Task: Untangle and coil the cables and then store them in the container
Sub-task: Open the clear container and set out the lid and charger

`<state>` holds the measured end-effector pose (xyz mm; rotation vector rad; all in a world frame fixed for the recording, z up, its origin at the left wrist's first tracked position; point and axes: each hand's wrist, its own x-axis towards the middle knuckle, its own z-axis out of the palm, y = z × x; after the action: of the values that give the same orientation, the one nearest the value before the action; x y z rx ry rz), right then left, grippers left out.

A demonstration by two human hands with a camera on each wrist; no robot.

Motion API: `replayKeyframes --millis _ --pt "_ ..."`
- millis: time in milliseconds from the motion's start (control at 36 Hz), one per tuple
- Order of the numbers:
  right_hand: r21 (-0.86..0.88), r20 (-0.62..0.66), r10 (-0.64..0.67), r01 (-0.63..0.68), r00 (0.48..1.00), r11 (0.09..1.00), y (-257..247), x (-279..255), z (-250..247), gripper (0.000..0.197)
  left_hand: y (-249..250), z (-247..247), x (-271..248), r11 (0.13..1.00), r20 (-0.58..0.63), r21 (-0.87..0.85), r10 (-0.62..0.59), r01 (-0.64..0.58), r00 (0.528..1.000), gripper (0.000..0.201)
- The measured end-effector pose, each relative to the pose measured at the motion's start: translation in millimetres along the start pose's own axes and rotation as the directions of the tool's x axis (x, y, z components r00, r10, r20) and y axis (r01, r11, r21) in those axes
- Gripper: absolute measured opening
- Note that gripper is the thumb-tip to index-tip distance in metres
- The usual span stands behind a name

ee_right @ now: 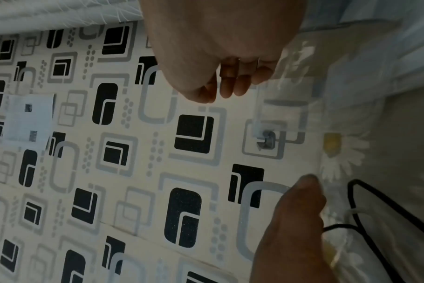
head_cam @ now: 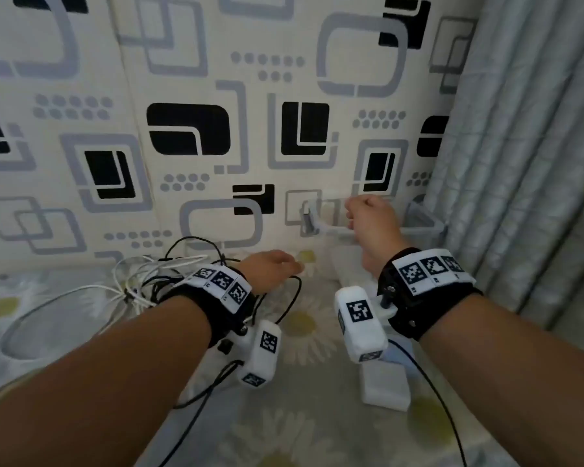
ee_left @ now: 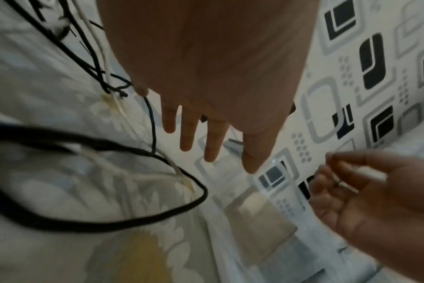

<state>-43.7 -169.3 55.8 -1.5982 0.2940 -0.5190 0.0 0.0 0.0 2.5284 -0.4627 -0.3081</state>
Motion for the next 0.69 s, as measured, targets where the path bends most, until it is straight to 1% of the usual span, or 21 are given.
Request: replayKeyframes --millis 56,111,194,278,333,417,500,528,611,667,694 --pt "-0.019 -0.005 -0.030 0.030 1.000 0.999 2 1 0 0.009 1 7 5 0.998 0.073 0.065 -0.029 0.025 0.997 0.062" --pt "-0.024 0.029 -0.029 0.030 0.999 0.999 3 -3 1 0.010 -1 14 8 0.991 0.112 0.123 -0.065 0.051 0.992 0.066" --pt "-0.050 0.050 -0.027 0.030 0.998 0.998 3 -8 2 0.015 -7 20 10 0.979 0.144 0.191 -0.094 0.066 0.985 0.073" --pt "-0.040 0.080 -0.035 0.038 0.996 0.998 5 -12 7 0.019 -15 20 7 0.972 0.140 0.213 -0.130 0.098 0.982 0.081" --pt "-0.038 0.140 -0.008 0.013 0.990 0.999 6 -18 12 0.017 -19 20 6 0.970 0.128 0.224 -0.124 0.093 0.984 0.083" --pt "-0.049 0.244 0.063 -0.053 0.968 0.997 9 -28 24 0.013 -25 18 5 0.966 0.103 0.241 -0.125 0.097 0.987 0.084" --pt "-0.151 0.319 0.175 -0.132 0.931 0.980 16 -39 41 0.005 -32 13 1 0.959 0.087 0.261 -0.138 0.111 0.987 0.084" --pt "-0.194 0.336 0.209 -0.150 0.918 0.969 19 -42 47 0.009 -35 12 -1 0.958 0.085 0.263 -0.143 0.116 0.986 0.083" --pt "-0.331 0.392 0.294 -0.165 0.872 0.929 25 -50 61 0.032 -41 7 -6 0.956 0.078 0.267 -0.144 0.119 0.986 0.079" --pt "-0.388 0.416 0.336 -0.169 0.845 0.906 30 -55 69 0.039 -44 3 -9 0.951 0.083 0.286 -0.150 0.121 0.985 0.077" --pt "-0.406 0.409 0.357 -0.183 0.840 0.896 32 -57 73 0.041 -46 2 -11 0.946 0.089 0.299 -0.158 0.125 0.983 0.076"
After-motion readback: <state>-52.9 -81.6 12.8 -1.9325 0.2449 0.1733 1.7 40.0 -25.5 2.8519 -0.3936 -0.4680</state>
